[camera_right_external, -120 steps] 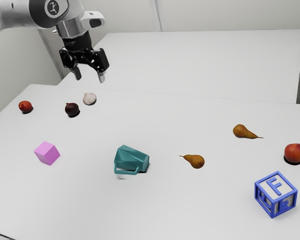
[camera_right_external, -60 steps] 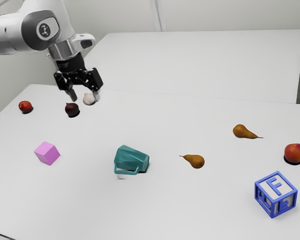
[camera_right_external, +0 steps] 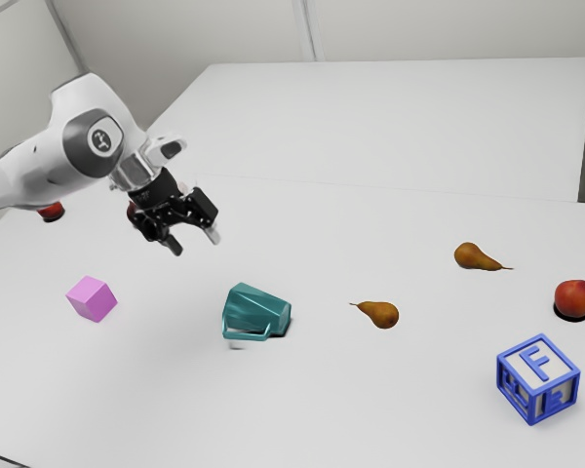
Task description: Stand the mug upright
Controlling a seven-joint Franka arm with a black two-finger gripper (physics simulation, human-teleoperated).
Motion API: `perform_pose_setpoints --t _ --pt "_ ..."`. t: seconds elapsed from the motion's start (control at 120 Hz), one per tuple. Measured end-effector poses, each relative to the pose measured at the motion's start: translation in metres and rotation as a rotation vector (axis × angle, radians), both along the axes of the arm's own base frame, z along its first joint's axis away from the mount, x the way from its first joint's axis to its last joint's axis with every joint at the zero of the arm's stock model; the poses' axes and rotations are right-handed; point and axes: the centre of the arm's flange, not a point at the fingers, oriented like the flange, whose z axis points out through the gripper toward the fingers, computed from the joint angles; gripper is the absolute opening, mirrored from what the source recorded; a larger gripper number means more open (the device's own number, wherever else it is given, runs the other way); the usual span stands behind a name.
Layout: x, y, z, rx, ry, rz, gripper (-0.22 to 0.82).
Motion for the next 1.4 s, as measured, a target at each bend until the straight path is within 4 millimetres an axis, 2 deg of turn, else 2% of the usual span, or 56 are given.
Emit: perform_pose_setpoints --t 0.517,0.95,1.242,1.4 --pt "-0.018 0.010 -0.091 -0.186 -0.063 0.065 0.58" --pt "-0.021 0.015 -0.130 -0.292 -0.114 0.072 0.58" --pt "-0.029 -0.001 -0.160 -0.402 -0.138 0.084 0.58" --pt "-0.034 -0.003 -0.171 -0.469 -0.184 0.113 0.56"
